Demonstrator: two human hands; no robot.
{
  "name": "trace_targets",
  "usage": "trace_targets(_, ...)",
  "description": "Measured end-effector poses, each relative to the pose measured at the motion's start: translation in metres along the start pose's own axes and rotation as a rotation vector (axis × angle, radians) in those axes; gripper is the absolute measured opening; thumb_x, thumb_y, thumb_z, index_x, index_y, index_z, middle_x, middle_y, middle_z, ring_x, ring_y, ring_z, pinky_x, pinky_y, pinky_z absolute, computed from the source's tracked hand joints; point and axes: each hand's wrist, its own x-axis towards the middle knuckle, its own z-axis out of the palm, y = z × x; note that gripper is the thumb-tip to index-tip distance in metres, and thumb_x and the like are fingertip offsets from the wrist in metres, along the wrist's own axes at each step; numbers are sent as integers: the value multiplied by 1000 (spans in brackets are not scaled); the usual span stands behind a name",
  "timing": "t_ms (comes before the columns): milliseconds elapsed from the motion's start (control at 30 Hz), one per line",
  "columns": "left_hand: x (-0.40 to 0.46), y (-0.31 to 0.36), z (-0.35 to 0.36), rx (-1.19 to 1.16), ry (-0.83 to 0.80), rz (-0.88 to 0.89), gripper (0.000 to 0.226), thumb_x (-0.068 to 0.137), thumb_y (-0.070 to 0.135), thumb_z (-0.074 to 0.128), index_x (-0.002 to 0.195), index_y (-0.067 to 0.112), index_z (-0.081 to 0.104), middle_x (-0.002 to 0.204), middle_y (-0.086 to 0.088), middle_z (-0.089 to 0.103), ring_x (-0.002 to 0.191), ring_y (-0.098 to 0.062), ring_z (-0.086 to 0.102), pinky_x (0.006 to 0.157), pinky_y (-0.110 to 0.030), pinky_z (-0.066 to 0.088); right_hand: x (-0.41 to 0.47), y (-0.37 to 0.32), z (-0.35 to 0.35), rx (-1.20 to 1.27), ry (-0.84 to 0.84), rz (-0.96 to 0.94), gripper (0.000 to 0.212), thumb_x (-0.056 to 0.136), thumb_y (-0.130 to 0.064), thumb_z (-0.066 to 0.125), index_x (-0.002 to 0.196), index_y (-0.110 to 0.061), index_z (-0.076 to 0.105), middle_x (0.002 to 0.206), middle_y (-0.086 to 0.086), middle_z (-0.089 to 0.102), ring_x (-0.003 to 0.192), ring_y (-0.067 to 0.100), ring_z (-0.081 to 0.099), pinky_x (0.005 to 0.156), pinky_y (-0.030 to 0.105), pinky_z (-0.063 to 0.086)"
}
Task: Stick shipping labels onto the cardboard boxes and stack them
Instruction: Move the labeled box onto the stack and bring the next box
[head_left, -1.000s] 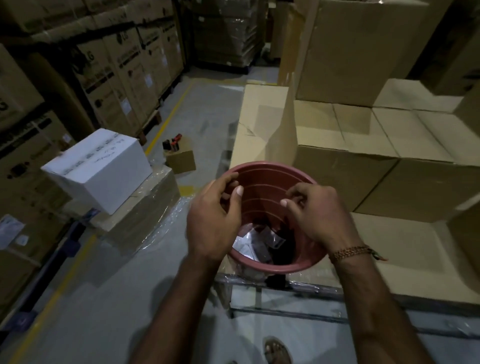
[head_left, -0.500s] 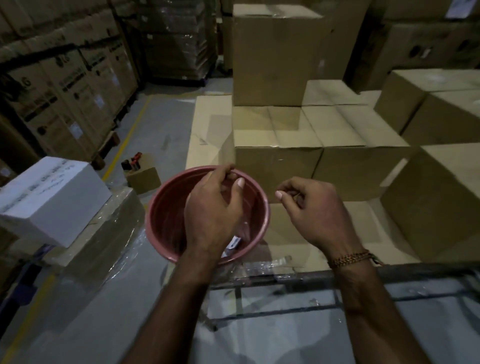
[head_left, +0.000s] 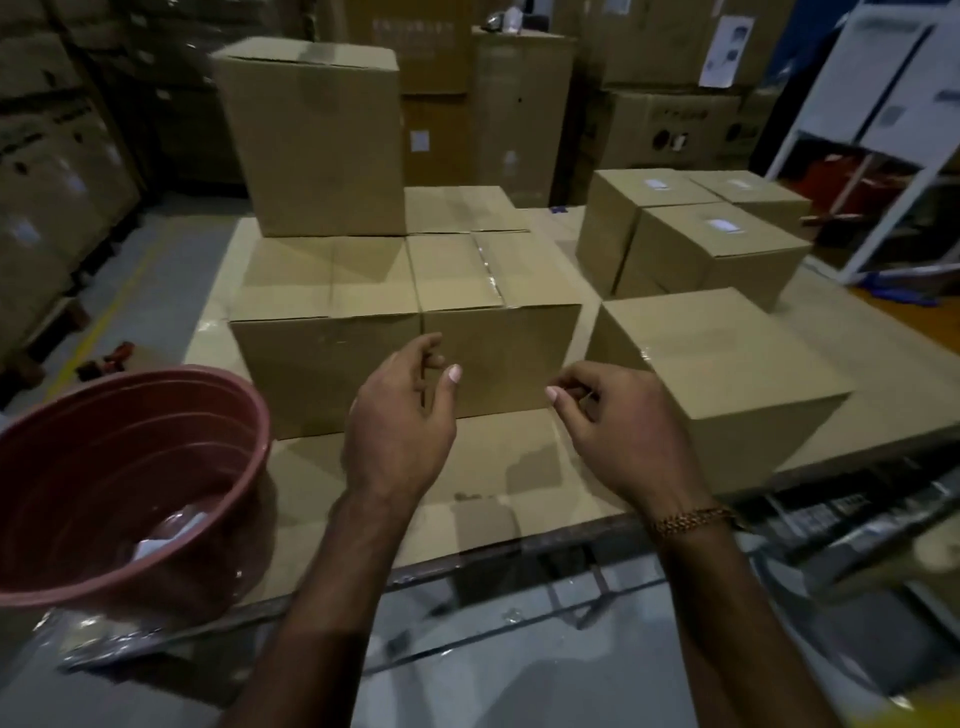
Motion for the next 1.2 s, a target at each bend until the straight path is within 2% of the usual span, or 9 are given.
trace_targets(133,3,17,36,-28,-62,26,43,101,40,65,143,34,59,119,17,69,104,-5,66,87,-44,61,5,36,-20,-46,14,45,12,101,-37,68,104,-30,77,96,-15,74,87,3,66,75,35,61)
trace_targets(433,43,21,93,-35,-157,92,43,101,43,64,143,36,59,118,18,69,104,-6,65,86,-45,61,27,99,-24,-152,110,241,9,101,-36,66,101,-31,74,95,-12,70,85,4,61,66,25,47)
trace_targets(533,48,22,113,-38,-200,91,45,101,43,64,145,36,58,120,17,69,107,-7,64,88,-47,60,32,117,-27,-198,154,284,13,100,-39,67,104,-30,75,95,-12,70,89,10,61,68,29,50)
trace_targets(633,52,26,130,-46,-240,104,47,101,44,64,147,36,56,121,17,68,109,-8,64,87,-46,60,36,129,-23,-332,121,350,37,97,-54,63,125,-31,68,118,-4,66,114,18,52,93,41,49)
trace_targets(733,56,28,145,-24,-264,104,47,101,46,62,147,38,55,122,19,68,109,-7,63,86,-46,61,41,140,-15,-548,-68,492,80,86,-78,60,151,-34,43,157,8,41,150,33,30,119,62,30)
trace_targets(833,63,33,162,-10,-272,97,46,101,47,62,146,39,55,123,19,68,110,-6,63,86,-46,61,44,159,-5,-514,-182,582,101,81,-78,68,160,-37,20,172,12,13,160,45,5,118,76,23)
trace_targets(967,72,47,189,-20,-255,65,46,101,46,63,146,35,58,125,16,69,112,-9,64,89,-47,60,52,182,-17,-399,-134,510,89,85,-52,82,157,-33,32,167,10,23,159,44,8,113,55,47)
trace_targets(1100,71,67,223,-37,-258,44,46,102,45,64,146,35,57,128,13,69,111,-9,65,88,-46,62,65,205,-49,-344,-189,440,79,96,-44,72,160,-34,28,173,6,16,162,41,-1,118,53,41)
trace_targets(1200,71,79,253,-30,-266,27,47,101,49,62,146,37,56,130,13,68,110,-11,65,87,-46,62,72,224,-80,-279,-180,401,73,101,-40,65,164,-34,27,173,6,21,163,37,6,121,53,36)
